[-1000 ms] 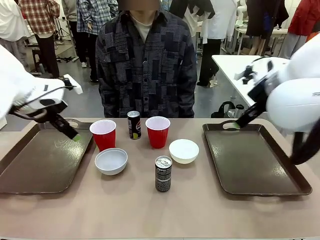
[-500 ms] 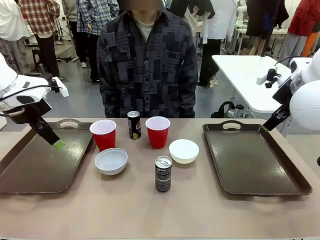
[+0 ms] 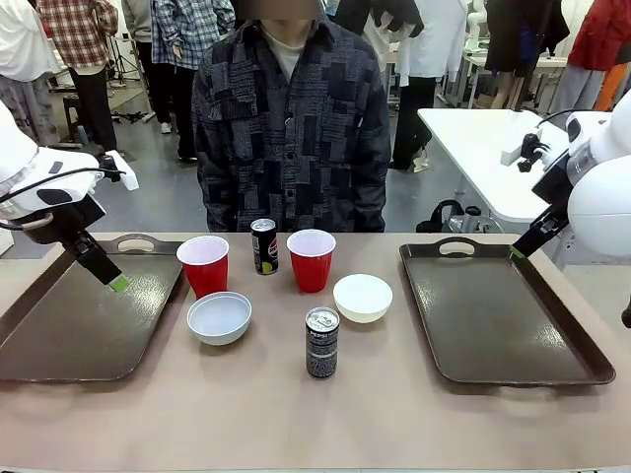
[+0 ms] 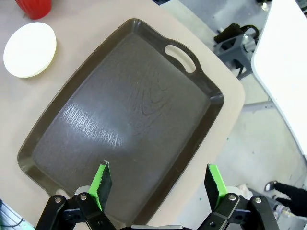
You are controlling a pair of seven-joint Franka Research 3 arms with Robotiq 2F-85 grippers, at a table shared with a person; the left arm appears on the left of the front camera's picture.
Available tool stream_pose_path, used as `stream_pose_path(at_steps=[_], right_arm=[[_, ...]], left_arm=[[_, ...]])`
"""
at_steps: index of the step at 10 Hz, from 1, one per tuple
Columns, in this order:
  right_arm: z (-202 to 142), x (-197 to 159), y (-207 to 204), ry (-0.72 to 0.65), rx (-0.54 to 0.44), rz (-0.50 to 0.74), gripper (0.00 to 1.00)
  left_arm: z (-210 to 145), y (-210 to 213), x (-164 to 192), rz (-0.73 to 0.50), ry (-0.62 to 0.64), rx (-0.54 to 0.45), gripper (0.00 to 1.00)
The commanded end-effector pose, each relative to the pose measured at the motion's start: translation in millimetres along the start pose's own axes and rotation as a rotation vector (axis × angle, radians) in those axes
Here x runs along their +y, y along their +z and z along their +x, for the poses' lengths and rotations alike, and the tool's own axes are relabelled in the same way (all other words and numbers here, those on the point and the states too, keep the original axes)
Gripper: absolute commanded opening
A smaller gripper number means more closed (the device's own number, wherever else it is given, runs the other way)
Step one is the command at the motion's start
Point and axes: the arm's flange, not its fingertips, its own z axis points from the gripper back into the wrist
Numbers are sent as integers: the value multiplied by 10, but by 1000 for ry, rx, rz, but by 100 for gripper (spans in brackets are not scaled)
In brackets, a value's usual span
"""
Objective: Prepare tableware on both trays.
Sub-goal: Pick up a Picnic Bowl from the table and place it on a Handle tray.
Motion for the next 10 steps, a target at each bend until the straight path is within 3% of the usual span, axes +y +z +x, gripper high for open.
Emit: stream_pose_path(at_steps=[1,3,6,7,8,9,10], right_arm=[[-150,203,-69,4,29,58,100],[-536,613,-151,-2,229,233,100],[-964,994,-22,46,307,250,100],[-902,923,-53,78,355,-100,100],[-264,523,-119,25,318,264,100],[-236,500,-9,60,342,160,100],[-178,253,-83,9,233,352,100]], left_arm=[[-201,7,-114,-51,-75,20,100],[-610,58,-259,-136,-97,139,100],[-863,86,-468,-161,-124,219,100],[-830,63,-529,-33,-102,172,100],[-433,181,-212,-178,-89,220,100],[-433,181,-212,-178,-89,220,100],[-415,280,-245,-144,-102,212,100]])
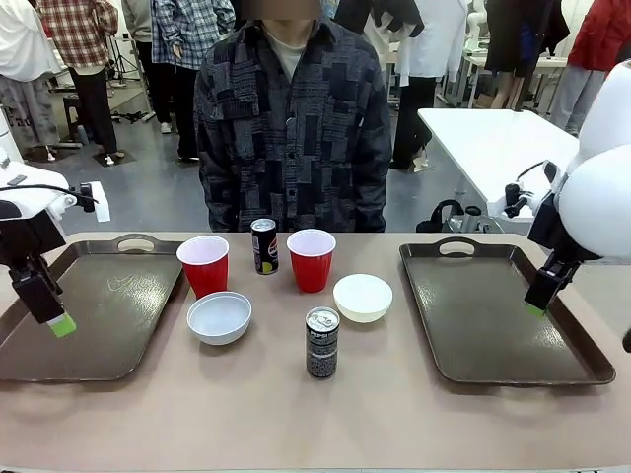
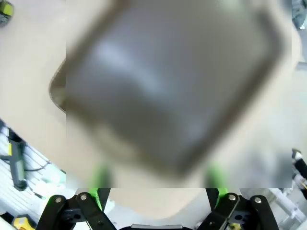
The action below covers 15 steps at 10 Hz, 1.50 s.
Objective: Prepare tableware on both trays.
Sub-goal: Pick up a Picnic Bowl from the table and place it on a Handle tray.
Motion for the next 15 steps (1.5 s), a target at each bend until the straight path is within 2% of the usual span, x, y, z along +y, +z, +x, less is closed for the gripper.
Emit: stream_pose_path(at_steps=[1,3,4,6,7,9,11,15], right_arm=[[-33,-539,-25,-59,-190,317,100],[-405,-1112,-128,-204,-339,564,100],[-593,-1322,-195,-250,-397,669,100],[-937,-1544,-318,-348,-416,765,100],[-1162,-1689,-359,-390,-461,858,100],[-1461,-1734,-332,-457,-525,891,100],[-1621,-1735,-327,-512,-568,892,100],[-1603,-1735,-260,-523,-573,871,100]], left_arm=[[0,27,261,-126,57,-119,100],[-173,9,614,-323,158,-245,100],[-264,-14,826,-458,167,-247,100],[-608,9,1192,-565,263,-290,100],[-779,10,1429,-607,342,-323,100],[-1097,34,1693,-629,475,-385,100],[-1280,92,1825,-629,587,-435,100],[-1225,88,1759,-587,737,-513,100]])
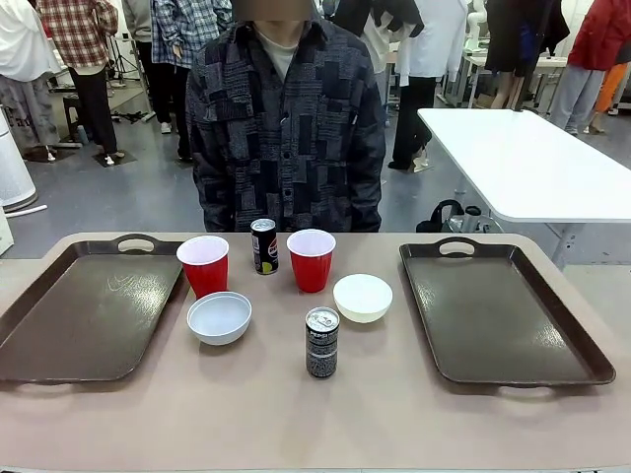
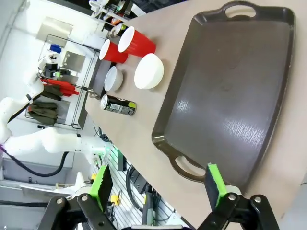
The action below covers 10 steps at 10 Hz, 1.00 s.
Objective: Prepare tableware on both trays.
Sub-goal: Pick up a Picnic Bowl from the table and place it on a Handle tray.
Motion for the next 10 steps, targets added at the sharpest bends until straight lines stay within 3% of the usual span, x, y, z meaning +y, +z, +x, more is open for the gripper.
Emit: stream_pose_path(at_steps=[1,4,5,10], right_arm=[[51,25,-48,22,-10,-7,100],[103,113,-130,71,5,-47,100],[68,51,-78,16,21,-12,100],[68,51,-78,16,21,-12,100]], left_arm=[[-32,-80,-85,24,53,-100,100],[-23,-55,-185,39,6,-78,100],[25,-26,-69,24,36,-83,100],[25,-26,-69,24,36,-83,100]])
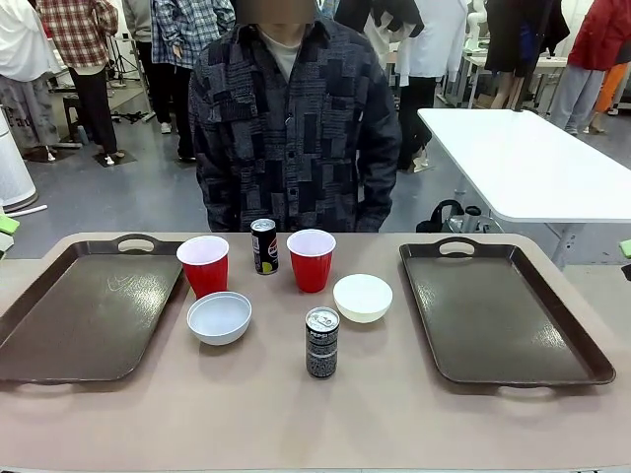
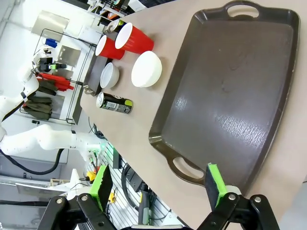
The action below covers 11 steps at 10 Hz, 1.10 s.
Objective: Prepare tableware on both trays.
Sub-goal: Pick up a Picnic Bowl from the table and place it on a Handle tray.
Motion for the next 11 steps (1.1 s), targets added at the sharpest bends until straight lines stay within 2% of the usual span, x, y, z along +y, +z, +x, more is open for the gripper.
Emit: stream_pose_path(at_steps=[1,11], right_arm=[[-5,3,-1,-2,-1,10,100],[-5,3,-1,-2,-1,10,100]], left_arm=[[1,23,10,0,2,-5,100],[1,23,10,0,2,-5,100]])
